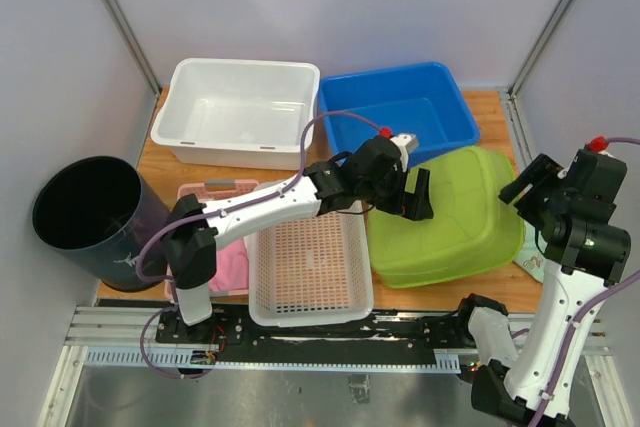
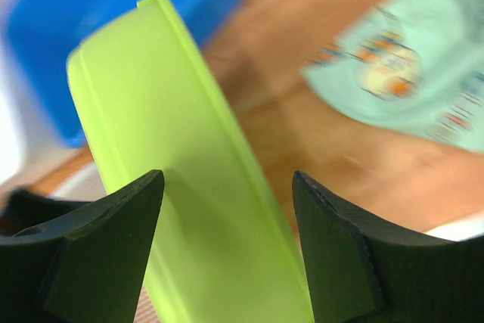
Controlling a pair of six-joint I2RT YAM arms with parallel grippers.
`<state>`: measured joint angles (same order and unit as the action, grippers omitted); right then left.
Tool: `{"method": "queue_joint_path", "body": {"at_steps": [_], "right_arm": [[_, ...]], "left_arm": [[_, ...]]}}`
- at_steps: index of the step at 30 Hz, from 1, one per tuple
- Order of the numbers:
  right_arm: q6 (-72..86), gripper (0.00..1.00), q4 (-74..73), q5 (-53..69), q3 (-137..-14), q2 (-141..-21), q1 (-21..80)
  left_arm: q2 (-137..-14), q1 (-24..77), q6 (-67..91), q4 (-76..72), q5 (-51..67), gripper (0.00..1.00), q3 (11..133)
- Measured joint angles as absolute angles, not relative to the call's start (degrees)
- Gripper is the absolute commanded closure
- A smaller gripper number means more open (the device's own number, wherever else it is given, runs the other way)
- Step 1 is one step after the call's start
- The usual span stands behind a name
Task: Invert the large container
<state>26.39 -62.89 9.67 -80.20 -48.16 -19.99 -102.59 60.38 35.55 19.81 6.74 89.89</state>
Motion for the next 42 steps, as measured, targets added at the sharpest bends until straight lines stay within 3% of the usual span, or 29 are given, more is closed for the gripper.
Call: {"method": "queue_joint_path", "body": {"at_steps": [5,10,13,20,23,27,32,37,42], "right_arm": [[22.74,0.3,-73.14,-10.0,-79.81,-48.27,-18.81],[21.47,0.3,-75.31,-14.76,-80.97,-48.25,-17.96],[19.79,0.3,-74.91,-11.64,-81.36,-47.24,-17.91],[19.94,0.29,-65.6,12.05,-70.67,-41.32,-15.25],[22.68,0.29,-62.72,14.41,-65.73,-38.79,-9.5],[26.98,0.28,-58.33,9.91,-61.63,-39.92,5.39],[31.97,0.25,-55.24,-6.31,-63.24,-55.37,31.66],[34.3,0.24,-53.71,-14.52,-70.35,-74.94,37.26],[35.99,0.24,-53.32,-18.94,-76.03,-86.39,38.7]], "left_arm": [[-106.1,60.9,35.46,19.79,7.81,0.01,93.41],[-107.18,61.56,35.0,20.1,8.45,0.01,94.41],[-106.76,61.65,34.44,21.12,7.77,0.01,94.67],[-95.77,58.54,32.73,28.6,3.05,0.01,92.03],[-84.79,52.42,32.73,31.57,0.27,0.01,87.92],[-73.43,46.15,32.75,35.53,-6.33,0.01,84.95],[-69.04,46.57,33.54,38.79,-10.13,0.01,82.0],[-68.01,46.54,35.33,40.47,-12.95,0.01,77.03],[-65.87,46.54,36.93,40.99,-14.83,0.01,74.5]]}}
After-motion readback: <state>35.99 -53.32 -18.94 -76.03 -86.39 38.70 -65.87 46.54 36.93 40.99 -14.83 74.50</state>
